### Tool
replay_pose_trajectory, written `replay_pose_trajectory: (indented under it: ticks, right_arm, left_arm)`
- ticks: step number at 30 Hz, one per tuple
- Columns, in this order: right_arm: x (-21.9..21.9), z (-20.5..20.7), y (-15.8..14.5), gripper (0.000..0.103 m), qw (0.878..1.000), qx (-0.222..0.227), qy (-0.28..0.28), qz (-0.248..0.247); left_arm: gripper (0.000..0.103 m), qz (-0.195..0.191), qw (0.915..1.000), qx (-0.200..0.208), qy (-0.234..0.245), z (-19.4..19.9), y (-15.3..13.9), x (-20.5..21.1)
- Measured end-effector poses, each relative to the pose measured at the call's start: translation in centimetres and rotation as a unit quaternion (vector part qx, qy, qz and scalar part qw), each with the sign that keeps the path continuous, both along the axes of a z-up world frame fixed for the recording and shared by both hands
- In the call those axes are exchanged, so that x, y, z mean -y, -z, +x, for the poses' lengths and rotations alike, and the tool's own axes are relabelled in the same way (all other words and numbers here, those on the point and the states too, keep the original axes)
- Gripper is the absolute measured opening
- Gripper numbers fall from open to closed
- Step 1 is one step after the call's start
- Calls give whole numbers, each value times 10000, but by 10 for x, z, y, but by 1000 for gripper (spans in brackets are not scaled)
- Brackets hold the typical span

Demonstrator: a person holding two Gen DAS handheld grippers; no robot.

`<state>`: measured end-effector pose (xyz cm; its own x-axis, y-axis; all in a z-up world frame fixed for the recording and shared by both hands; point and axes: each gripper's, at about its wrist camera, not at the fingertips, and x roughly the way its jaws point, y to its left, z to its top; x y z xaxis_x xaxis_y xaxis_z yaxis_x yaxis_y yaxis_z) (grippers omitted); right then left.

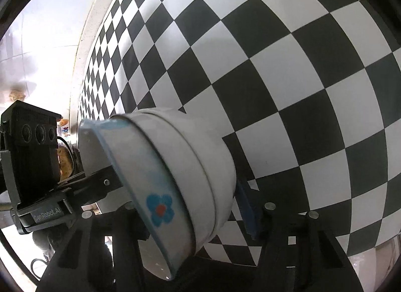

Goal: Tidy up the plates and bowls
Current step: 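Carry the tilted bowl stack with both grippers over the petal plate stack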

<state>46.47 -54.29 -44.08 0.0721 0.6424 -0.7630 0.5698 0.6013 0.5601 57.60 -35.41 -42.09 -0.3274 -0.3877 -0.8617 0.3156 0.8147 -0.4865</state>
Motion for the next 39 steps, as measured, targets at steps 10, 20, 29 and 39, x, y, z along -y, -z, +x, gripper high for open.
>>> replay_pose_trajectory:
  ticks: [10, 20, 29, 39]
  right_arm:
    - [-6, 15, -24, 50, 9991, 242, -258, -226]
    - [-23, 33, -53, 50, 9981, 463, -390, -134]
    - [-70, 57, -86, 49, 9947, 682, -757, -158]
    - [-137, 70, -107, 49, 9880, 868, -1276, -49]
  left_arm:
    - [40, 8, 9997, 200, -112, 3, -6, -10]
    - [40, -119, 9983, 421, -378, 11, -42, -49]
    - [40, -126, 9950, 670, -728, 11, -73, -99]
    - [40, -44, 9888, 837, -1236, 2, -91, -171]
